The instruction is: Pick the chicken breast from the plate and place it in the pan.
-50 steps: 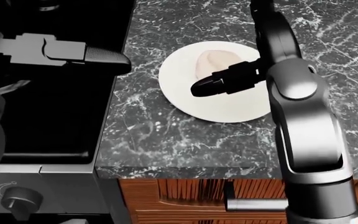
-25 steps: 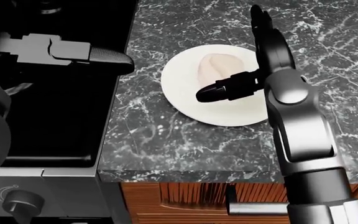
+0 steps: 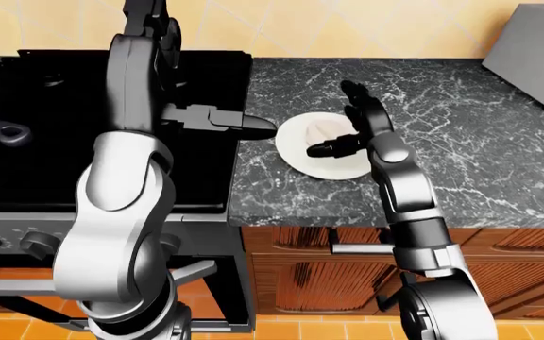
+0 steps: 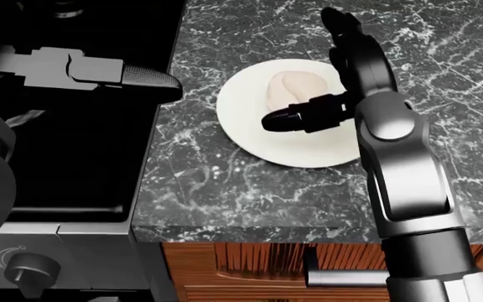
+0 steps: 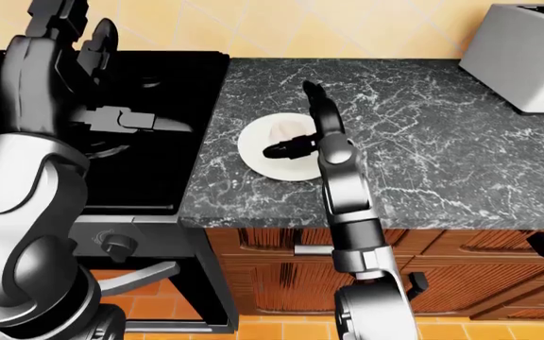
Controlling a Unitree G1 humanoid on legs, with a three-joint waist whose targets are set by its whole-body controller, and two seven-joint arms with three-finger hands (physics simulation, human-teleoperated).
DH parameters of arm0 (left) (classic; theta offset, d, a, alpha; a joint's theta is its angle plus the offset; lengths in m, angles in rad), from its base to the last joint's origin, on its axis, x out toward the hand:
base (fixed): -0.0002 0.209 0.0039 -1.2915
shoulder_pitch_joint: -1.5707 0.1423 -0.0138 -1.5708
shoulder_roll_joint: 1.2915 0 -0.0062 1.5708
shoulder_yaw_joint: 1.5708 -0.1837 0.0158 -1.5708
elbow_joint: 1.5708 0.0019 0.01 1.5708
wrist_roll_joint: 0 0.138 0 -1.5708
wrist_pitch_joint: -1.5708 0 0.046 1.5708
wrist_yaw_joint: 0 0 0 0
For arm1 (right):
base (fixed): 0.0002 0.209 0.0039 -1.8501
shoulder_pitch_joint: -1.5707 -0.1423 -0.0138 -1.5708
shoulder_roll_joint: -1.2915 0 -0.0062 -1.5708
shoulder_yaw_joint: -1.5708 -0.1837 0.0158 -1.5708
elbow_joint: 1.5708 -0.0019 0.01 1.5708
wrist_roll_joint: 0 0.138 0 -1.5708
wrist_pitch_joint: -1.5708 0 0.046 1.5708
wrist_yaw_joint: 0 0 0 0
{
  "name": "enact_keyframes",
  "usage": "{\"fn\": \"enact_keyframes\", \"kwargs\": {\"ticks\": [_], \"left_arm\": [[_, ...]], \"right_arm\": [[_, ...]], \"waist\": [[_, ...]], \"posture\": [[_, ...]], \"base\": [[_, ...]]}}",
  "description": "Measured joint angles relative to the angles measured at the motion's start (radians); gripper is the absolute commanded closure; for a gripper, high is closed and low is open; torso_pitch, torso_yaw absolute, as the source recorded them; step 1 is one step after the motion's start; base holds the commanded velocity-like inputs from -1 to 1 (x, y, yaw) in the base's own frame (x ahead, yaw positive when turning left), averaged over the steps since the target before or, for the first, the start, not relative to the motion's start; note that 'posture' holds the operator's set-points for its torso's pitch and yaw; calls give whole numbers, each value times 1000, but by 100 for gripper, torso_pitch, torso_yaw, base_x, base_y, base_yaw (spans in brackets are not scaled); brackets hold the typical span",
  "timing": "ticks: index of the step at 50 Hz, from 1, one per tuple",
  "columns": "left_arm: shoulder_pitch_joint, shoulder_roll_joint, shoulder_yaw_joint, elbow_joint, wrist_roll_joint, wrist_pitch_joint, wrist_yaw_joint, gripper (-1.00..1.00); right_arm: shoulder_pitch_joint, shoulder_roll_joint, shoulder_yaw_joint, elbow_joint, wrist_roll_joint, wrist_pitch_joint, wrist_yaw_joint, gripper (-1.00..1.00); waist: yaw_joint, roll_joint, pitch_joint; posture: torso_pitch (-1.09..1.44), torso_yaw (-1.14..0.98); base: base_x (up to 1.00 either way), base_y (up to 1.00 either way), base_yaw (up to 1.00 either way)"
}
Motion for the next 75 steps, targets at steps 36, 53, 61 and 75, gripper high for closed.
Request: {"fn": "enact_keyframes", "kwargs": {"ticks": [36, 53, 61, 75], "left_arm": [[4, -4, -4, 7, 6, -8, -4, -100], [2, -7, -5, -1, 10, -1, -6, -100], [3, -9, -7, 1, 11, -3, -6, -100], [2, -8, -6, -3, 12, 0, -8, -100]], "right_arm": [[3, -11, -10, 86, 7, -58, -16, -61], [6, -11, -7, 78, -7, -55, -12, -52], [6, -14, -10, 84, -6, -60, -13, -52], [8, -13, -6, 83, -16, -62, -16, -48]], "waist": [[-2, -1, -5], [-1, -1, -5], [0, -2, -5], [0, -3, -5]], "posture": [[0, 0], [0, 0], [0, 0], [0, 0]], "base": [[0, 0, 0], [0, 0, 0], [0, 0, 0], [0, 0, 0]]}}
